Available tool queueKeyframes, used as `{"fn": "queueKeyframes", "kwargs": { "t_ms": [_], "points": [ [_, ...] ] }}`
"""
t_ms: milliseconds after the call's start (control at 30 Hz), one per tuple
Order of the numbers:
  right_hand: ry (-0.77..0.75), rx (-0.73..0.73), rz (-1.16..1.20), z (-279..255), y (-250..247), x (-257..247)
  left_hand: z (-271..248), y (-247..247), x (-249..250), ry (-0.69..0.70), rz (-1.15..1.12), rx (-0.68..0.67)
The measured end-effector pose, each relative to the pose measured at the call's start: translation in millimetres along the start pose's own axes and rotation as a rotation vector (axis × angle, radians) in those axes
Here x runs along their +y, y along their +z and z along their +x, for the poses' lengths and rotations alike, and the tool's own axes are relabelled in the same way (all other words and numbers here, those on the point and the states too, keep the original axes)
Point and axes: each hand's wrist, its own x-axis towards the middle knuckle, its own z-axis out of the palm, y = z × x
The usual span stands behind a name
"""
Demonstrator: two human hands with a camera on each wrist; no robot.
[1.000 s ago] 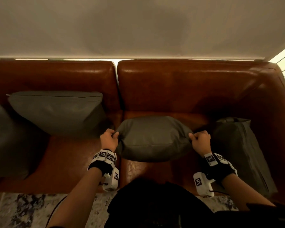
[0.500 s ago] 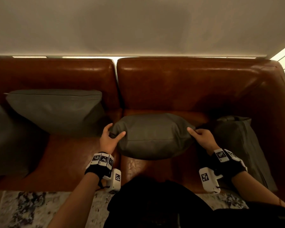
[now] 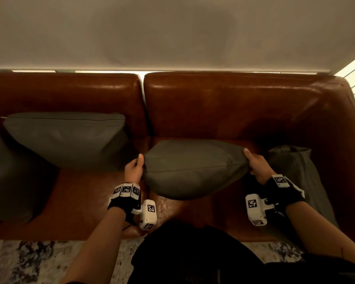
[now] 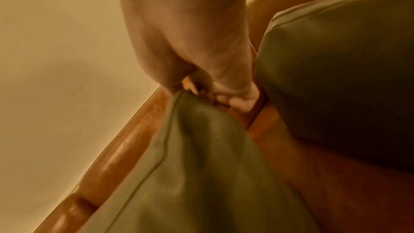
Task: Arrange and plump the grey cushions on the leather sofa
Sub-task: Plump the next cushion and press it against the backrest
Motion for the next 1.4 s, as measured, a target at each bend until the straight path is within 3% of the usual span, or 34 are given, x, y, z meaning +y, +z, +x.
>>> {"fn": "queueKeyframes", "kwargs": {
  "t_ms": [67,200,267,400,533,667,833,967,1100,1267,1400],
  "points": [
    [-0.069,0.045,-0.084,-1.0,6.8,6.1,-3.9,-0.9,1.2,0.076,0.042,0.027],
    [-0.185,0.003,-0.259,-7.0,20.8,10.1,-16.1,-8.6,-1.7,0.097,-0.172,-0.025],
    [-0.287,0.044,-0.397,-4.5,25.9,6.5,-14.4,-9.5,-1.7,0.141,-0.099,-0.017],
    [-0.316,0.136,-0.446,-0.2,31.5,-7.3,-3.7,-4.2,2.5,0.212,0.058,-0.014],
    [-0.446,0.202,-0.587,-7.4,14.2,-17.6,2.9,-12.0,7.2,0.222,0.171,0.112],
    [-0.473,0.250,-0.585,-14.8,4.5,-7.3,4.0,-12.6,5.9,0.258,0.238,0.132],
    [-0.184,0.021,-0.188,-10.7,-1.4,-9.0,4.7,-23.8,-2.8,0.273,0.251,0.078],
    [-0.326,0.087,-0.464,-1.3,0.2,-12.1,1.6,-25.9,-1.5,0.280,0.278,0.033],
    [-0.488,0.169,-0.580,0.1,8.2,-9.8,-4.4,-21.7,1.5,0.303,0.291,0.044],
    [-0.577,0.129,-0.763,2.3,14.6,-13.6,-10.3,-17.7,2.4,0.329,0.297,0.029],
    [-0.547,0.012,-0.804,7.1,17.4,-20.3,-10.5,-20.9,3.1,0.351,0.347,0.058]
  ]
}}
